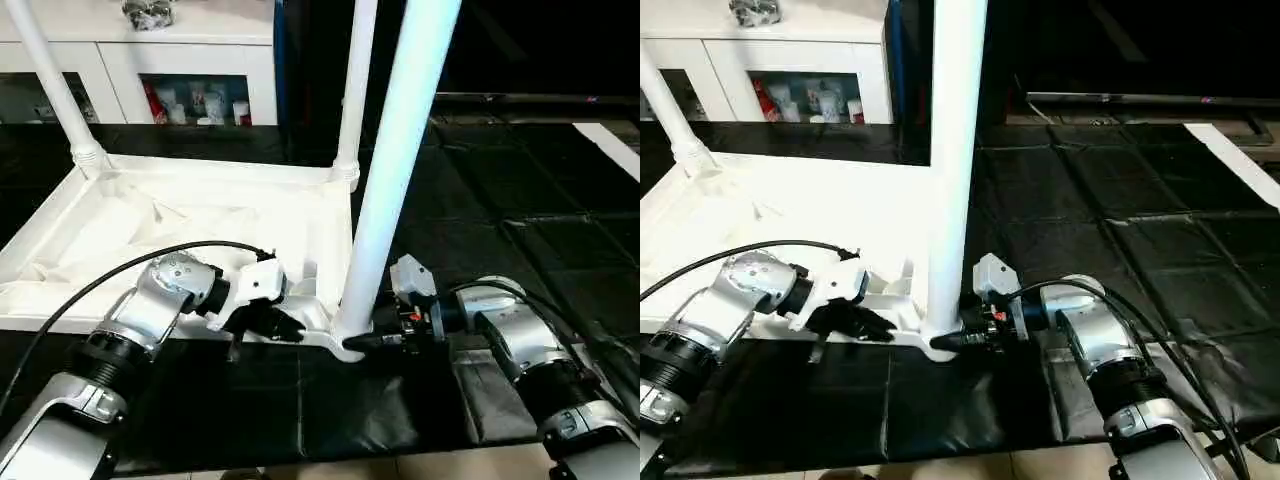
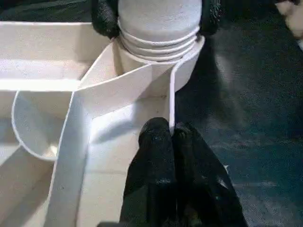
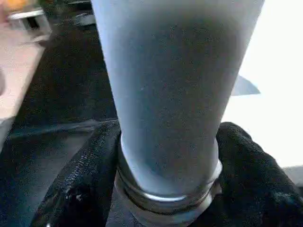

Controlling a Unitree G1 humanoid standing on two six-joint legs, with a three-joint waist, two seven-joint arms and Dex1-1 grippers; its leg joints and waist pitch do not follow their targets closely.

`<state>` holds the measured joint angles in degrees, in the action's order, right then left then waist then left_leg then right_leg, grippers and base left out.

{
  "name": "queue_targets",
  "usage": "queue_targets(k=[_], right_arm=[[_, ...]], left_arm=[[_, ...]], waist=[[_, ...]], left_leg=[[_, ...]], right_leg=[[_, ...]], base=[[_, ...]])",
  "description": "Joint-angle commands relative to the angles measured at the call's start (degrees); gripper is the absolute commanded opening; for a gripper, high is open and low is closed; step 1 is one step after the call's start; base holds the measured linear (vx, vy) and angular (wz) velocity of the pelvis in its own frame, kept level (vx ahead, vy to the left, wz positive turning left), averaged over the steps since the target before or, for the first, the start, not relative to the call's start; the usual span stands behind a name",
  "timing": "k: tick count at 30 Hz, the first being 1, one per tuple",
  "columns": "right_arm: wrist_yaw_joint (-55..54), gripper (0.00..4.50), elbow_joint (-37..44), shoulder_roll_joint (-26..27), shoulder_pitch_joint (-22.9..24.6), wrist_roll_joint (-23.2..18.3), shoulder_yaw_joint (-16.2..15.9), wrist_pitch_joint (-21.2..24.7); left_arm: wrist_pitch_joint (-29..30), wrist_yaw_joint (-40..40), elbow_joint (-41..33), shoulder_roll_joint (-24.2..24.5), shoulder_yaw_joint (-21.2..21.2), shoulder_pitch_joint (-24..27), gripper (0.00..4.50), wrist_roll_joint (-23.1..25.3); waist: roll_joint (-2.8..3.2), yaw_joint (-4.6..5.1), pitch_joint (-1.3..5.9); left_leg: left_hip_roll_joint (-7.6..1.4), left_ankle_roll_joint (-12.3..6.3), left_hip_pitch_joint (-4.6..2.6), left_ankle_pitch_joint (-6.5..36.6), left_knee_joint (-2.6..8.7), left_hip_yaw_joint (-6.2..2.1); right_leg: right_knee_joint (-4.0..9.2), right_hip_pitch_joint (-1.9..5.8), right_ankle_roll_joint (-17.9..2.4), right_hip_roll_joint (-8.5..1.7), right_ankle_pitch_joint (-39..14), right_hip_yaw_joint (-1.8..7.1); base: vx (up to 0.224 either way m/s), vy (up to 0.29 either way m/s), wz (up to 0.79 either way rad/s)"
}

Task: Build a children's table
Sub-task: Rotate leg to tighten

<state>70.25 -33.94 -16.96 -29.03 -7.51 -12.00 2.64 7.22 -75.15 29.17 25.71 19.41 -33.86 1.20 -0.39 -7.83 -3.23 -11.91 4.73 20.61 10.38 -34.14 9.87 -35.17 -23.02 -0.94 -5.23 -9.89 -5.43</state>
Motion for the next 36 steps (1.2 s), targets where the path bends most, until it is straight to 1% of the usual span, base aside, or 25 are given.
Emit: queue_targets(k=[1, 2, 3, 4, 5, 6, 7, 8, 10, 12, 13, 14, 16, 18, 20, 23, 24, 27, 28, 29, 30, 31, 32, 33, 36], right_arm=[[-5.5, 2.68, 1.4, 2.7, -0.2, 0.6, -0.2, 2.3], [-8.4, 2.68, 1.8, 4.2, -0.1, 0.7, 0.1, 3.8], [-8.4, 2.68, 1.8, 4.2, -0.1, 0.7, 0.1, 3.9], [-11.1, 2.68, 2.2, 5.8, -0.1, 0.7, 0.5, 5.2], [-19.8, 2.68, 1.1, 10.8, -1.0, 0.6, 2.0, 8.3], [-19.8, 2.67, 1.1, 10.8, -1.0, 0.6, 2.0, 8.3], [-22.5, 2.67, 0.4, 12.3, -1.4, 0.8, 2.5, 8.7], [-26.9, 2.67, -1.1, 14.7, -2.4, 0.9, 3.3, 9.5], [-29.1, 2.67, -2.1, 15.8, -3.1, 1.0, 3.7, 9.8], [-35.6, 2.67, -6.1, 18.7, -6.1, 1.4, 4.9, 9.3], [-36.6, 2.67, -6.7, 19.2, -6.6, 1.5, 5.0, 9.2], [-38.8, 2.67, -8.6, 19.8, -8.2, 2.6, 4.7, 8.4], [-39.6, 2.67, -8.6, 20.2, -8.4, 3.2, 4.9, 8.7], [-38.4, 3.22, -7.8, 20.4, -8.2, 3.4, 4.9, 8.3], [-37.1, 3.47, -6.5, 20.6, -7.4, 3.1, 5.1, 8.5], [-34.8, 3.67, -3.5, 19.7, -5.3, 2.2, 5.5, 8.2], [-34.8, 3.87, -3.4, 19.6, -5.2, 2.2, 5.6, 8.1], [-34.6, 4.10, -3.6, 18.2, -4.8, 1.6, 5.8, 7.0], [-33.4, 4.21, -3.3, 16.9, -4.1, 1.2, 6.1, 6.1], [-31.8, 4.33, -2.6, 15.3, -3.3, 0.9, 6.5, 5.2], [-31.0, 4.44, -2.1, 14.5, -2.8, 0.7, 6.7, 4.8], [-29.9, 4.44, -1.5, 13.5, -2.4, 0.4, 7.0, 4.6], [-28.8, 4.44, -0.9, 12.4, -2.0, 0.2, 7.2, 4.5], [-27.8, 4.44, -0.6, 11.5, -1.8, 0.2, 7.2, 4.2], [-26.8, 4.44, -0.3, 10.5, -1.6, 0.3, 7.2, 3.9]], left_arm=[[2.9, 4.8, -0.3, -4.0, 0.2, -1.4, 0.00, -0.5], [4.5, 8.1, 0.0, -5.9, -0.7, -2.0, 0.00, -0.6], [4.5, 8.1, 0.0, -5.9, -0.7, -2.0, 0.00, -0.6], [6.1, 11.0, 0.3, -7.5, -1.4, -2.5, 0.00, -0.6], [10.3, 18.2, 1.1, -11.4, -3.3, -4.0, 0.00, -0.5], [10.3, 18.2, 1.1, -11.4, -3.3, -4.0, 0.00, -0.5], [11.3, 20.2, 1.5, -12.5, -3.8, -4.6, 0.00, -0.5], [12.8, 23.9, 2.4, -14.4, -5.0, -5.6, 0.00, -0.6], [13.6, 26.0, 2.9, -15.4, -5.6, -6.2, 0.00, -0.6], [14.6, 31.2, 3.9, -18.0, -7.2, -7.7, 0.00, -0.8], [14.8, 32.1, 4.0, -18.5, -7.5, -7.9, 0.00, -0.8], [14.7, 33.5, 4.0, -19.4, -7.9, -8.1, 0.00, -0.6], [15.0, 33.9, 3.7, -19.7, -8.1, -8.1, 0.00, -0.2], [15.2, 33.5, 3.0, -19.9, -8.0, -7.8, 0.00, 0.2], [15.4, 33.2, 2.4, -19.9, -8.1, -7.4, 0.00, 0.3], [15.2, 32.0, 1.7, -18.9, -7.3, -6.8, 0.00, 0.3], [15.1, 31.8, 1.7, -18.8, -7.2, -6.7, 0.00, 0.3], [13.5, 30.4, 1.7, -17.7, -6.3, -6.3, 0.00, 0.6], [12.4, 29.1, 1.9, -16.8, -5.9, -6.0, 0.00, 0.8], [11.2, 27.4, 2.2, -15.7, -5.6, -5.7, 0.00, 1.0], [10.6, 26.5, 2.2, -15.2, -5.5, -5.5, 0.00, 1.0], [9.7, 25.2, 2.3, -14.4, -5.2, -5.3, 0.00, 1.1], [9.0, 23.9, 2.3, -13.6, -5.0, -5.2, 0.00, 1.0], [8.5, 22.8, 2.2, -13.0, -4.8, -5.1, 0.00, 1.0], [8.0, 21.8, 2.2, -12.4, -4.6, -5.0, 0.00, 0.9]], waist=[[-0.09, 0.85, 3.38], [0.44, 0.92, 3.51], [0.27, 1.33, 3.39], [0.35, 1.65, 3.50], [0.23, 2.12, 3.53], [0.30, 2.38, 3.38], [0.11, 2.48, 3.68], [0.18, 2.84, 3.69], [0.12, 3.22, 3.85], [0.23, 3.26, 3.95], [0.28, 3.56, 3.97], [0.31, 3.57, 4.21], [0.34, 3.65, 4.30], [0.25, 3.57, 4.46], [0.31, 3.59, 4.56], [0.26, 3.36, 4.48], [0.31, 3.27, 4.32], [0.39, 3.16, 4.31], [0.65, 3.20, 4.26], [0.61, 3.13, 4.23], [0.53, 3.07, 4.32], [0.79, 2.98, 4.29], [0.65, 3.01, 4.35], [0.83, 2.96, 4.35], [0.76, 2.84, 4.26]], left_leg=[[-1.25, 0.63, -0.73, 16.8, 4.58, -0.31], [-1.11, 0.72, -0.95, 17.3, 4.52, -0.49], [-1.18, 0.68, -0.91, 17.5, 4.62, -0.40], [-1.14, 0.72, -0.85, 17.8, 4.64, -0.63], [-1.22, 0.91, -0.74, 17.3, 4.69, -0.61], [-1.22, 1.17, -0.67, 17.2, 4.73, -0.56], [-0.96, 1.15, -0.86, 17.7, 4.60, -0.68], [-0.96, 0.90, -0.48, 16.7, 4.60, -0.67], [-0.87, 0.83, -0.44, 15.8, 4.51, -0.62], [-0.84, 0.41, -0.40, 14.5, 4.38, -0.48], [-0.82, 0.42, -0.13, 13.7, 4.38, -0.48], [-0.88, 0.19, -0.16, 12.5, 4.26, -0.41], [-0.88, -0.52, 0.04, 10.7, 4.13, -0.29], [-0.90, -1.46, 0.13, 8.9, 4.03, -0.25], [-0.91, -2.58, 0.12, 6.9, 3.87, -0.13], [-0.95, -3.20, 0.10, 7.1, 3.87, -0.04], [-0.97, -3.10, 0.12, 7.9, 3.94, -0.01], [-1.06, -2.45, 0.04, 9.2, 4.07, -0.08], [-1.07, -2.06, -0.05, 9.7, 4.10, -0.11], [-1.06, -2.15, -0.08, 10.6, 4.13, -0.10], [-1.11, -2.29, -0.05, 10.4, 4.08, -0.10], [-1.11, -2.36, -0.04, 10.2, 4.09, -0.15], [-1.15, -2.51, 0.04, 9.6, 4.06, -0.14], [-1.14, -2.52, 0.04, 9.5, 4.09, -0.20], [-1.14, -2.35, -0.12, 10.4, 4.06, -0.07]], right_leg=[[5.41, 2.63, -8.3, -3.56, -26.5, 2.72], [5.80, 2.57, -6.9, -3.77, -29.2, 2.63], [6.01, 2.45, -6.7, -3.61, -29.3, 2.68], [6.00, 2.58, -6.6, -3.58, -29.1, 2.55], [5.79, 2.53, -7.1, -3.44, -27.5, 2.62], [5.74, 2.39, -7.5, -3.30, -26.9, 2.67], [5.97, 2.55, -7.1, -3.47, -27.9, 2.37], [5.78, 2.61, -7.3, -3.45, -26.5, 2.55], [5.67, 2.68, -7.9, -3.37, -24.9, 2.50], [5.57, 2.67, -8.5, -3.32, -22.3, 2.61], [5.17, 2.80, -9.3, -3.22, -20.2, 2.62], [4.88, 2.85, -9.9, -3.15, -17.5, 2.69], [4.45, 3.01, -11.1, -3.06, -12.9, 2.77], [3.93, 3.27, -12.2, -3.00, -8.8, 2.79], [3.49, 3.36, -13.6, -2.94, -4.5, 2.84], [3.61, 3.43, -13.7, -3.04, -5.0, 2.87], [3.80, 3.39, -13.4, -3.08, -6.4, 2.89], [3.98, 3.33, -12.9, -3.19, -8.4, 2.89], [4.02, 3.29, -12.9, -3.15, -8.8, 2.88], [4.31, 3.31, -12.5, -3.13, -9.3, 2.87], [4.09, 3.36, -12.7, -3.14, -8.4, 2.94], [4.03, 3.37, -12.8, -3.12, -7.8, 2.94], [3.83, 3.42, -13.1, -3.10, -6.5, 2.96], [3.79, 3.44, -13.3, -3.11, -6.3, 2.91], [3.97, 3.34, -13.6, -3.15, -7.7, 2.90]], base=[[0.000, 0.000, 0.00], [0.000, 0.000, 0.00], [0.000, 0.000, 0.00], [0.000, 0.000, 0.00], [0.000, 0.000, 0.00], [0.000, 0.000, 0.00], [0.000, 0.000, 0.00], [0.000, 0.000, 0.00], [0.000, 0.000, 0.00], [0.000, 0.000, 0.00], [0.000, 0.000, 0.00], [0.000, 0.000, 0.00], [0.000, 0.000, 0.00], [0.000, 0.000, 0.00], [0.000, 0.000, 0.00], [0.000, 0.000, 0.00], [0.000, 0.000, 0.00], [0.000, 0.000, 0.00], [0.000, 0.000, 0.00], [0.000, 0.000, 0.00], [0.000, 0.000, 0.00], [0.000, 0.000, 0.00], [0.000, 0.000, 0.00], [0.000, 0.000, 0.00], [0.000, 0.000, 0.00]])
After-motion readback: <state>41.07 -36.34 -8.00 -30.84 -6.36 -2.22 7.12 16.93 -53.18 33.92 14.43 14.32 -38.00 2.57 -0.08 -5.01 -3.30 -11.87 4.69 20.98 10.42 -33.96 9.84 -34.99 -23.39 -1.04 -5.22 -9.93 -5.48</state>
